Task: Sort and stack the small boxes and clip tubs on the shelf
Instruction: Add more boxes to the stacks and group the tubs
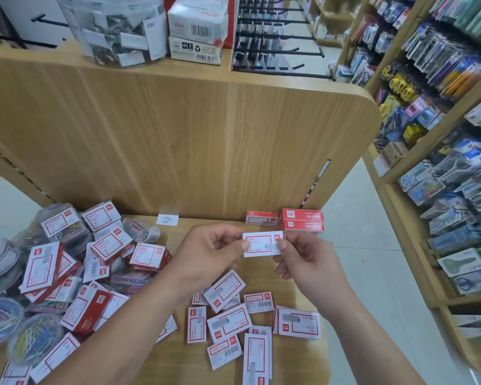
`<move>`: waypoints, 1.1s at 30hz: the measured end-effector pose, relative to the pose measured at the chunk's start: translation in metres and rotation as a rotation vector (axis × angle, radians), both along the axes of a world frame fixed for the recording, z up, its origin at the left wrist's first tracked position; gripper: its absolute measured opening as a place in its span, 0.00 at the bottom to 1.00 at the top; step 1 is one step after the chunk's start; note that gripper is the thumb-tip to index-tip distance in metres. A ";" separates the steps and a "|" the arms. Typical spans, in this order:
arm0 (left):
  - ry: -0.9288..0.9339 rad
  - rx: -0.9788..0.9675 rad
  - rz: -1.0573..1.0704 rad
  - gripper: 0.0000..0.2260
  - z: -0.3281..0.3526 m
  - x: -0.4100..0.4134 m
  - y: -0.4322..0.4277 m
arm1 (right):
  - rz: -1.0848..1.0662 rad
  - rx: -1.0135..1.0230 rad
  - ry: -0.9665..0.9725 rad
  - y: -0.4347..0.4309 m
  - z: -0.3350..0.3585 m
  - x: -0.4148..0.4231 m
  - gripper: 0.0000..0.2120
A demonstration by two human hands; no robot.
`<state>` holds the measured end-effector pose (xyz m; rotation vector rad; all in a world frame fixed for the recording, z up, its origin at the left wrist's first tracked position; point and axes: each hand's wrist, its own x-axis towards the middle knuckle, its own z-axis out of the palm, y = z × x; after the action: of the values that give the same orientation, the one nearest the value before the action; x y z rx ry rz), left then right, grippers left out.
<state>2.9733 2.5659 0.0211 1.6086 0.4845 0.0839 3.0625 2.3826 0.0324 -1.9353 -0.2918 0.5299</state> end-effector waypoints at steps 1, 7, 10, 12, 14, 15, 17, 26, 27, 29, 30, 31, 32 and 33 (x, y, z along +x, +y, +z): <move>0.013 0.039 0.000 0.05 -0.004 0.001 0.001 | 0.019 -0.026 -0.025 0.000 -0.002 0.000 0.09; 0.031 0.317 0.067 0.05 -0.043 0.018 0.013 | -0.004 -0.157 -0.074 -0.008 -0.018 0.004 0.10; -0.014 0.379 0.064 0.06 -0.054 0.035 0.011 | 0.026 -0.177 -0.105 -0.010 -0.022 0.005 0.08; -0.053 0.425 0.089 0.06 -0.060 0.044 0.007 | 0.040 -0.202 -0.141 -0.012 -0.025 0.007 0.09; -0.059 0.488 0.129 0.04 -0.065 0.050 0.004 | 0.033 -0.227 -0.157 -0.014 -0.028 0.008 0.09; -0.046 0.530 0.146 0.03 -0.067 0.051 0.003 | 0.031 -0.235 -0.161 -0.016 -0.029 0.008 0.09; -0.021 0.631 0.152 0.05 -0.070 0.055 0.003 | 0.028 -0.241 -0.165 -0.017 -0.031 0.008 0.09; -0.010 0.842 0.117 0.16 -0.066 0.071 0.003 | 0.038 -0.278 -0.212 -0.012 -0.032 0.011 0.08; -0.003 0.843 0.111 0.16 -0.066 0.071 0.003 | 0.048 -0.287 -0.225 -0.010 -0.031 0.012 0.07; -0.003 0.838 0.097 0.14 -0.064 0.069 0.004 | 0.090 -0.357 -0.280 -0.008 -0.029 0.012 0.07; -0.009 0.834 0.078 0.12 -0.061 0.066 0.005 | 0.124 -0.411 -0.327 -0.008 -0.028 0.012 0.07; -0.015 0.827 0.046 0.10 -0.058 0.061 0.007 | 0.163 -0.459 -0.370 -0.008 -0.025 0.011 0.07; -0.015 0.819 -0.001 0.06 -0.053 0.053 0.008 | 0.207 -0.484 -0.397 -0.008 -0.023 0.010 0.07; 0.001 0.809 -0.064 0.05 -0.048 0.042 0.010 | 0.256 -0.494 -0.393 -0.009 -0.022 0.009 0.08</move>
<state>3.0153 2.5759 -0.0267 2.4124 0.4199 0.2553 3.0711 2.3738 0.0105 -2.5022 -0.7207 0.4058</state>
